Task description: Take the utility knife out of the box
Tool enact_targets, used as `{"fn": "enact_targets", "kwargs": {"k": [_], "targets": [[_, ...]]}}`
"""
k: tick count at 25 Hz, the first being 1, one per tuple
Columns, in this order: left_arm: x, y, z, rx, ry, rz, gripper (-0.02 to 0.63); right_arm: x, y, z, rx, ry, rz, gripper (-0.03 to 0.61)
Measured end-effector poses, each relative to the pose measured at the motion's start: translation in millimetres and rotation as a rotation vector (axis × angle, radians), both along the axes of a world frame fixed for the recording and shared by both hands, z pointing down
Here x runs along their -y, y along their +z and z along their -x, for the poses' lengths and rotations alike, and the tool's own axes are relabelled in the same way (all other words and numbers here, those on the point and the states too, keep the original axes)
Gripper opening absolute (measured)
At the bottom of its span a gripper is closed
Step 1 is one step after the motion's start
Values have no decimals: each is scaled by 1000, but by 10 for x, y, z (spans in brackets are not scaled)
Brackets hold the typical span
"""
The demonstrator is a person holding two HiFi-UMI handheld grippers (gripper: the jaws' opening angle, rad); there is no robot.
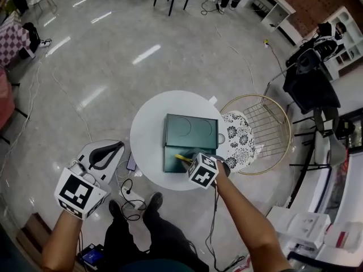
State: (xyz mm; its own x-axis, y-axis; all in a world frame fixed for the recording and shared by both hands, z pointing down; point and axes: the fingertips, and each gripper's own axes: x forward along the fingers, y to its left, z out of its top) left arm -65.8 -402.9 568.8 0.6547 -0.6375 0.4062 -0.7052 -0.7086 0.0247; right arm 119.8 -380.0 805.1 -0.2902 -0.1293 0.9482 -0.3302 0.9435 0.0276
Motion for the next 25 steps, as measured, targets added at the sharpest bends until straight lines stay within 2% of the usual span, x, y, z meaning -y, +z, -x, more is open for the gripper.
{"fn": "enact_targets", "kwargs": {"k": [6,14,21,25], "targets": [[-171,-662,-6,11,35,-45,18,-104,-806,31,76,106,-101,71],[-403,-1524,-85,4,81,-146,18,-230,-2007,-68,230,325,-288,71],[-771,-2279,-191,-23,119,-238,18,-502,-3356,-115,459,494,-471,71],[-918,-2609,-208,-29,135,-286,18,-657,-4107,-97,568,531,-598,71]]}}
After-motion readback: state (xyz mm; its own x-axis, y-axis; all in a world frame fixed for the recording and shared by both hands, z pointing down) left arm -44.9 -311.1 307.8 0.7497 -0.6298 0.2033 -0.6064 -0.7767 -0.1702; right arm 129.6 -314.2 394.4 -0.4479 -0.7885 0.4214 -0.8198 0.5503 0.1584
